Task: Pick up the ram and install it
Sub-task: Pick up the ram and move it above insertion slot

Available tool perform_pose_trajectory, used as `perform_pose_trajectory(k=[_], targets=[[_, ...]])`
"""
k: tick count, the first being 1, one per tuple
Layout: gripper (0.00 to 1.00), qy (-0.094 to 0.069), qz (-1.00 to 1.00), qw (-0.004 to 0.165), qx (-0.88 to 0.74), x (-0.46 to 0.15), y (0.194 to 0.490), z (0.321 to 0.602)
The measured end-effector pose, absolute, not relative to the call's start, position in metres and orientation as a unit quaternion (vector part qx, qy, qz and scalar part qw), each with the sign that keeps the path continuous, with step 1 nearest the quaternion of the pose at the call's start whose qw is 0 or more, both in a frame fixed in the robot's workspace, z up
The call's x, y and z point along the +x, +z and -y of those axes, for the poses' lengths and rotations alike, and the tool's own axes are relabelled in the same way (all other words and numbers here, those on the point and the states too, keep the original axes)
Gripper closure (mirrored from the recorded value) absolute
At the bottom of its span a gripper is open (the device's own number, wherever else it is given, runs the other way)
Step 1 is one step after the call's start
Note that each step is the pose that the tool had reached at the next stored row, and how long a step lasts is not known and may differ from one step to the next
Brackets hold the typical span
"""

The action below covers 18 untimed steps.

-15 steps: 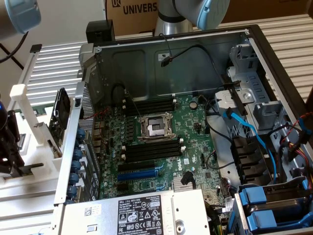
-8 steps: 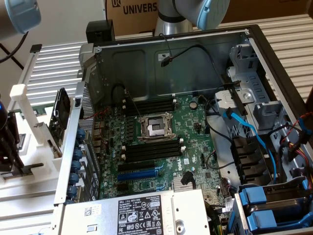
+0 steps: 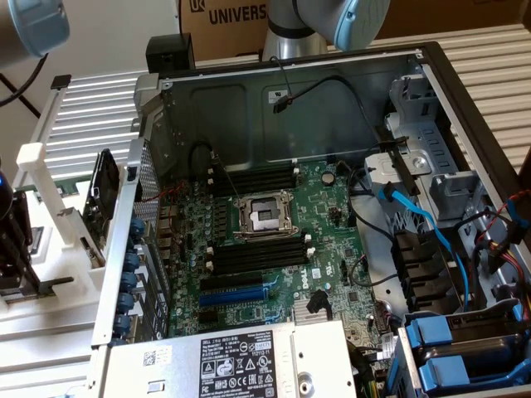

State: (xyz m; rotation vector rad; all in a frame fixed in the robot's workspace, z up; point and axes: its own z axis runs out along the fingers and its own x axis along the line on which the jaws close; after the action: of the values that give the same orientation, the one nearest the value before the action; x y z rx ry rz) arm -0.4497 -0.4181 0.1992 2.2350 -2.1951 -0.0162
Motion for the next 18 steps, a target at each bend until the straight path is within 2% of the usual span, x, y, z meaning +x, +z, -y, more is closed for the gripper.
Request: perform_pose_trajectory(k=[6, 18], targets=[[0.87, -0.005, 0.701, 0.004, 0.713, -0.450, 0.202, 0.418], [0.87, -0.002, 0.701, 0.006, 0.713, -0.451, 0.254, 0.418]])
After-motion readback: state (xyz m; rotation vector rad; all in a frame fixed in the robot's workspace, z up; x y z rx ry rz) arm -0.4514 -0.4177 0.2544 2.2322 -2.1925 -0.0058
